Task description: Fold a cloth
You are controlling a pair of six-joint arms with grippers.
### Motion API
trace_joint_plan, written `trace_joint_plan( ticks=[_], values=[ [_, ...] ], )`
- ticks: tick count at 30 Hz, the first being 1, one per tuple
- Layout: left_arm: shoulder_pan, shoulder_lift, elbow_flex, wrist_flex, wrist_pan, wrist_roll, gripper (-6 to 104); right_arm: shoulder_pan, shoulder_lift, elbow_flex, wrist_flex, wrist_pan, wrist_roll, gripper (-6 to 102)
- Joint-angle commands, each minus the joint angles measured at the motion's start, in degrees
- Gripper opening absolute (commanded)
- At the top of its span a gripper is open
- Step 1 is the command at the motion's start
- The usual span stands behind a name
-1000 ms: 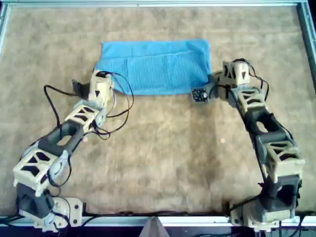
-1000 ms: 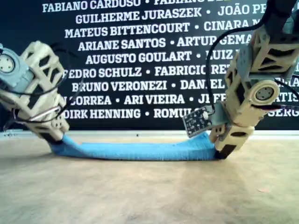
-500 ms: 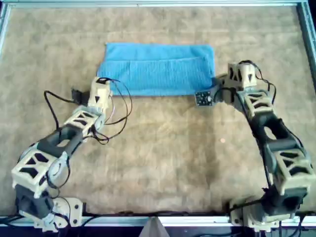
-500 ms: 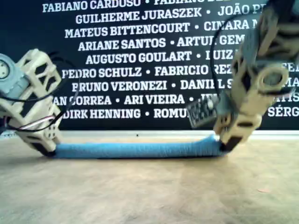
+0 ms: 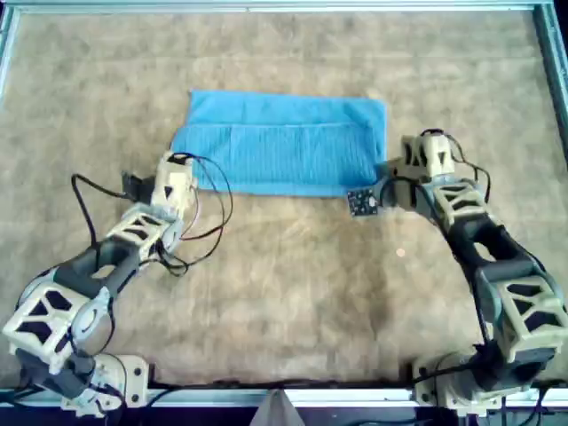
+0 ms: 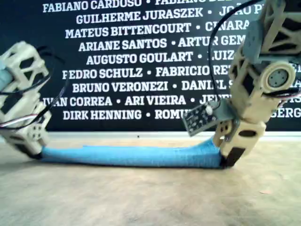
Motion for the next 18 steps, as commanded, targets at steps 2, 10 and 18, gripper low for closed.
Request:
trace_joint_plan(
  ticks=[2,10,18],
  values=[
    [-1.05,5.71,2.02,-0.35,0.18,-0.53,3,0.26,6.33,0.09,0.97,-0.35,0.26,0],
    [-1.93,15.82,12.39,-0.35,0.26,-0.62,3,0.35,17.84,9.23,0.97,-0.35,0.09,0],
    [-8.79,25.58,22.32,-0.35,0.18,-0.62,3,0.35,23.82,19.51,0.88,-0.35,-0.18,0]
  ],
)
